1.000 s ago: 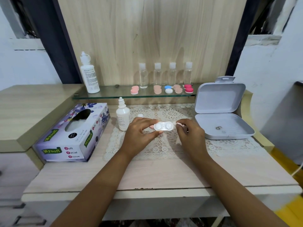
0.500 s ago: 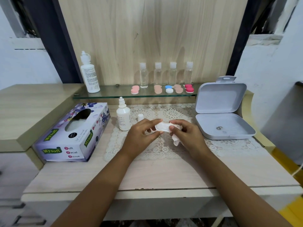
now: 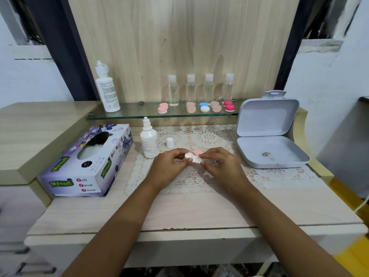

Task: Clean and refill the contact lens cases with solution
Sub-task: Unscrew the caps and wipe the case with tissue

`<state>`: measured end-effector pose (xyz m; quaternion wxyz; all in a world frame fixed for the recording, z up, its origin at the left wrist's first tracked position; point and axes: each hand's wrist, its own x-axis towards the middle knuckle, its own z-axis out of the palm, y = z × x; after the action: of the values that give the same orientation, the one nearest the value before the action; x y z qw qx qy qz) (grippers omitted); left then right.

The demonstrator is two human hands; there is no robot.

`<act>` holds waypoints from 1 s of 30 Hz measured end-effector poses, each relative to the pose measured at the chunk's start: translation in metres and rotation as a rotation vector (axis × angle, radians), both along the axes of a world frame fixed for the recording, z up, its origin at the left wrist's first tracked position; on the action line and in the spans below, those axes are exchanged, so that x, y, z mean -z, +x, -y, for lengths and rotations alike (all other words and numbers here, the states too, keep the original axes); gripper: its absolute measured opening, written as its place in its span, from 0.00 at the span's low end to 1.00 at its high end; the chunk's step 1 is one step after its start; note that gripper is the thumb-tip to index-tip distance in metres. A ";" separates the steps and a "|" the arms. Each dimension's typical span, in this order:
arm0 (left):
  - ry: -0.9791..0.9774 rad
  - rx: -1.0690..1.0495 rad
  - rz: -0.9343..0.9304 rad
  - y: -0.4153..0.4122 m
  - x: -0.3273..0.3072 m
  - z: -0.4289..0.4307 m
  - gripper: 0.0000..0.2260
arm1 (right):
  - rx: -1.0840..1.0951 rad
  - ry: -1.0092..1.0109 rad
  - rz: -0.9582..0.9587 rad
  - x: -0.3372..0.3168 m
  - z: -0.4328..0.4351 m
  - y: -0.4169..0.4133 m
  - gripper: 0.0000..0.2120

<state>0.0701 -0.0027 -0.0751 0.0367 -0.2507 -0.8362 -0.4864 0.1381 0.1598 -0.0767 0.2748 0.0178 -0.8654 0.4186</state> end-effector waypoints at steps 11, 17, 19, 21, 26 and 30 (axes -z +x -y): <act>-0.389 -0.060 -0.187 0.001 0.003 0.000 0.11 | 0.024 0.164 0.088 0.004 0.000 -0.002 0.09; -0.412 -0.045 -0.210 -0.001 0.003 0.000 0.14 | 0.086 0.229 0.091 0.005 0.002 0.001 0.11; -0.407 -0.044 -0.213 -0.001 0.004 0.001 0.14 | 0.137 0.278 0.121 0.003 0.005 0.005 0.17; -0.407 -0.041 -0.214 -0.001 0.004 0.001 0.14 | 0.174 0.316 0.183 -0.001 0.007 0.007 0.24; -0.416 -0.035 -0.223 -0.001 0.004 0.001 0.16 | 0.136 0.311 0.222 -0.001 0.009 0.009 0.25; -0.423 -0.027 -0.216 -0.001 0.005 0.001 0.13 | 0.084 0.283 0.197 0.001 0.009 0.008 0.25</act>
<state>0.0691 -0.0037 -0.0798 0.0793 -0.2923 -0.9139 -0.2702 0.1466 0.1506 -0.0776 0.2005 -0.0211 -0.9385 0.2802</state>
